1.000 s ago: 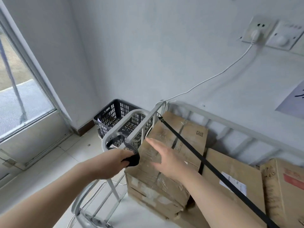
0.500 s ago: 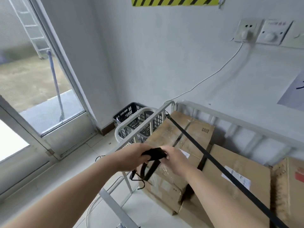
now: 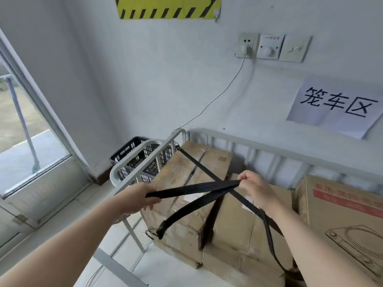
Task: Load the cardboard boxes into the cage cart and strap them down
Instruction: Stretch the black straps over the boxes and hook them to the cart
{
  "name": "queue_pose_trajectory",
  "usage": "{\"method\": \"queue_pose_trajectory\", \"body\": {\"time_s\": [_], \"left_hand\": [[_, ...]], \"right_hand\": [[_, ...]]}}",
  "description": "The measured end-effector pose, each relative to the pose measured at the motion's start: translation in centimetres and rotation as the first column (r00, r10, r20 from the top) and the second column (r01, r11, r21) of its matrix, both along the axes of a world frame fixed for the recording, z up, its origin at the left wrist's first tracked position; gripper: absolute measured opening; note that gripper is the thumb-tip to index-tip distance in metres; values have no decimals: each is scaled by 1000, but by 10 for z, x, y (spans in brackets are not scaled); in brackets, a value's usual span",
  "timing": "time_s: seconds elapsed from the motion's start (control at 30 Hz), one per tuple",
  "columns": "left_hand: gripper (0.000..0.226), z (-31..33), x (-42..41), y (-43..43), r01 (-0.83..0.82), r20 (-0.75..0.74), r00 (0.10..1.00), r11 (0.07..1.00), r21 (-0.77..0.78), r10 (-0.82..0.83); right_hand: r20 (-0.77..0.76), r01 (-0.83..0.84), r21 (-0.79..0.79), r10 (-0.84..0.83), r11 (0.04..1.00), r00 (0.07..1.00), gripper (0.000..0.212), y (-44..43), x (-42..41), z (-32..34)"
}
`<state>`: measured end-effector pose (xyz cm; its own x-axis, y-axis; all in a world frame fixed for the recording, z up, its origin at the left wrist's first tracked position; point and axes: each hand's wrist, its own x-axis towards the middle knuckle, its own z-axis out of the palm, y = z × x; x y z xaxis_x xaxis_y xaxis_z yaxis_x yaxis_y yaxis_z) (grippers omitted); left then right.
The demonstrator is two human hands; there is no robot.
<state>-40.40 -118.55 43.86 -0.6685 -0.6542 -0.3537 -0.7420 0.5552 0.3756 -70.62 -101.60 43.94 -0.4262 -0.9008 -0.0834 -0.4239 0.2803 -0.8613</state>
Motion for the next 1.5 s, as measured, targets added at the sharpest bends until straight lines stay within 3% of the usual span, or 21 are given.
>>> {"method": "queue_pose_trajectory", "body": {"time_s": [0.2,0.33,0.53,0.7,0.8,0.9,1.07,1.17,1.27,1.33,1.43,1.5], "left_hand": [[27,-3,-25,1,-34,7,999,998,-47,34],[33,-7,-33,2,-60,17,998,997,-55,61],[30,-14,-27,-4,-98,22,995,993,-66,100],[8,-22,5,-12,-1,234,971,976,-218,53],[10,-25,26,-15,-102,206,970,984,-145,131],[20,-26,34,-10,-260,131,958,965,35,254],[33,-27,19,-1,-340,48,940,935,100,337],[11,-32,12,4,-426,-106,862,822,379,496],[27,-31,8,12,-417,-265,686,664,621,678],[18,-32,7,18,-358,-299,602,585,728,740],[31,-38,9,21,-157,-262,496,382,911,828],[39,-41,13,22,-68,-266,478,338,939,837]], "right_hand": [[-269,94,69,-72,993,961,14,34,-48,0],[-366,216,75,-175,974,914,17,51,-67,-5],[-346,423,8,-394,906,851,24,64,-91,-13],[-311,515,5,-488,857,815,29,66,-101,-14],[-325,494,32,-458,869,827,28,62,-98,-13],[-357,445,50,-400,894,844,26,49,-83,-14],[-382,362,72,-310,929,871,26,25,-51,-16],[-382,324,83,-270,942,884,25,14,-37,-19],[-381,295,88,-242,951,892,27,6,-26,-24],[-370,279,99,-225,955,901,25,2,-21,-26],[-369,253,114,-195,961,909,23,-4,-14,-26],[-373,240,124,-179,963,910,22,-7,-10,-26]]}}
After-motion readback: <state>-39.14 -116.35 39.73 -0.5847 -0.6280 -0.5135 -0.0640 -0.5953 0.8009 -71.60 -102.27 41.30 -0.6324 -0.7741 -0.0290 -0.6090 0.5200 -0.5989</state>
